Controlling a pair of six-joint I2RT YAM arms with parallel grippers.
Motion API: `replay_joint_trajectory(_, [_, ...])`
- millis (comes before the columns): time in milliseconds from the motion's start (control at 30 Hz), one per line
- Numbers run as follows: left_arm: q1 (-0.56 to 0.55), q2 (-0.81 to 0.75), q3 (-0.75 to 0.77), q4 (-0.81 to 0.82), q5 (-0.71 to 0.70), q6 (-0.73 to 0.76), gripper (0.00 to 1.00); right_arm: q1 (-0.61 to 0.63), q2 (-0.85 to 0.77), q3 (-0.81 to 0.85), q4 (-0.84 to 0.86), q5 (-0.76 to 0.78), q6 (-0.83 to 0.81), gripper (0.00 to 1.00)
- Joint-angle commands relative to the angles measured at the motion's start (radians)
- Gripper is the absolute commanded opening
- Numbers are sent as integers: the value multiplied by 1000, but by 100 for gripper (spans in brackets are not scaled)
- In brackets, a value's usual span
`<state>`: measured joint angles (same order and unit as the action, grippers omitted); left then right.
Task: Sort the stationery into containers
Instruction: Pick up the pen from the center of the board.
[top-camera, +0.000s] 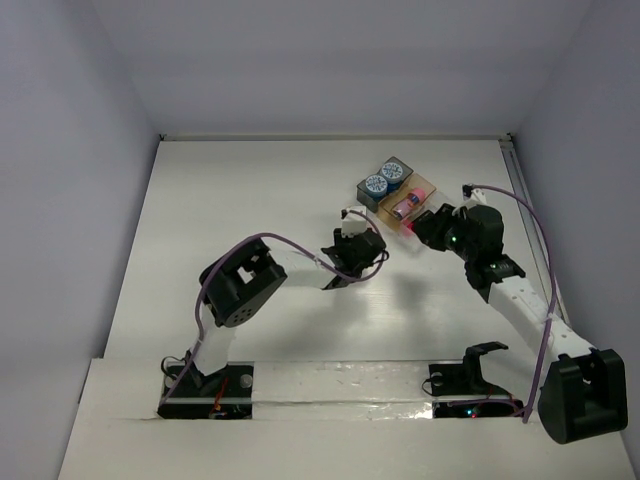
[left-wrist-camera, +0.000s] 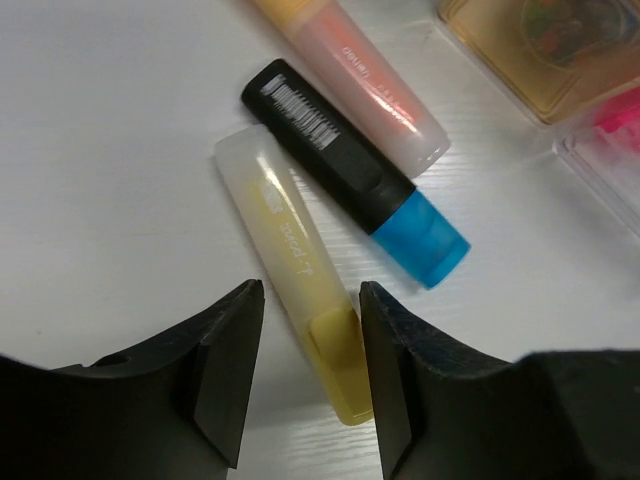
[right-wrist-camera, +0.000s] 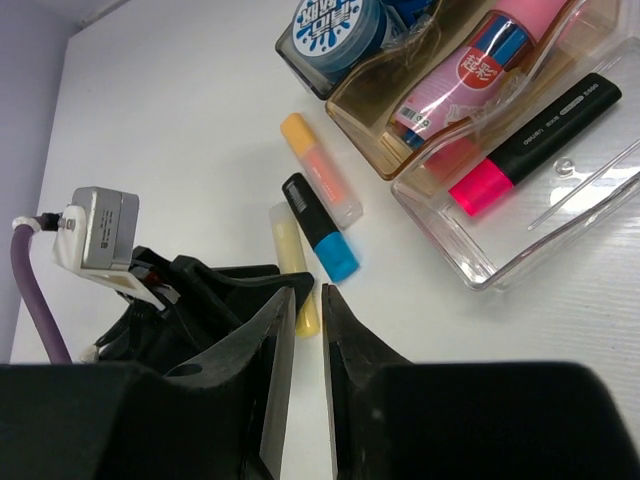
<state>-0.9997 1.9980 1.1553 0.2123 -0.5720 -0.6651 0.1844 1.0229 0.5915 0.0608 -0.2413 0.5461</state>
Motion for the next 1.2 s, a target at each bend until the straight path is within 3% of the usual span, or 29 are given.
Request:
replay_joint_trajectory(0, [-4,-70,-64,-50,-23,-8,41,-2,-20,-2,47,-24,-12,24])
replay_joint_trajectory(100, [-4,-93,-91,-39,-32,12,42,-2,-15,-2,45,-27,-14,24])
replay_joint_trajectory(233, [6,-82,-80,-48,-31,32,51,-2,-23,-4,43,-26,-14,24])
replay_joint_trajectory(367, [15,-64,-77,-44,-19,39,51,-2,-26,-4,42,-23,-12,25])
replay_joint_trajectory(533, [35,-51,-69,-31,-12,53,43,-2,-33,-7,40,-18,-14,25])
replay_joint_trajectory(800, [44,-102,-170,-16,-32,33,12,-2,-35,-7,40,-21,-14,25])
replay_joint_trajectory(900, [44,-154,-213,-27,-58,19,5,-2,-37,-5,39,-23,-14,25])
replay_joint_trajectory(1167, [44,-353,-301,-45,-69,24,1,-2,-115,-12,2,91,-25,26])
